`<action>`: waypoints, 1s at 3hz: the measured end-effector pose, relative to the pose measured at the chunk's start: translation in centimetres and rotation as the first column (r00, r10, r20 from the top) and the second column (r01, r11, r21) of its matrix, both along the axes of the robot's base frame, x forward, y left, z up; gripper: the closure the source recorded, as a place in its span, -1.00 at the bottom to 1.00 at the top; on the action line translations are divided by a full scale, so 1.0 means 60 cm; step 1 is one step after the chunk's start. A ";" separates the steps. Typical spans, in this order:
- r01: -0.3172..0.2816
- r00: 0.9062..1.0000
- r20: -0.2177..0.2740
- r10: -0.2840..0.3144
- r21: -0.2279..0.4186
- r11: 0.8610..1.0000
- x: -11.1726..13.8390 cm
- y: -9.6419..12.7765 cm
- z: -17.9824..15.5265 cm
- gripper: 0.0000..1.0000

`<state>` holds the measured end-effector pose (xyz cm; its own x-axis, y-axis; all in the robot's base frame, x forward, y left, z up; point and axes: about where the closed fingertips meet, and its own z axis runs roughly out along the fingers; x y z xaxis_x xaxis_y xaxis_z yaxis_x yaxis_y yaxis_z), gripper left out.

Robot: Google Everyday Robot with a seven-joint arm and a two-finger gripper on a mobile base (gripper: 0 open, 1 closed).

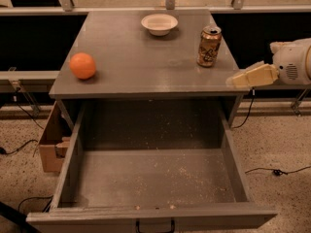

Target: Place orange can into top drawer

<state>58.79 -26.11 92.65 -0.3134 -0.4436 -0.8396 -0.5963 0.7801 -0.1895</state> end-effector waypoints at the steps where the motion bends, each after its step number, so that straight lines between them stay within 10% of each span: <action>1: 0.002 1.000 0.001 -0.002 0.001 1.000 0.000 -0.001 0.000 -1.00; 3: 0.034 0.994 0.095 -0.047 0.131 0.991 0.093 0.011 -0.004 -1.00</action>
Offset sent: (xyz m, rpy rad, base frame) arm 0.0378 0.0061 -0.0067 0.0939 -0.0591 -0.0392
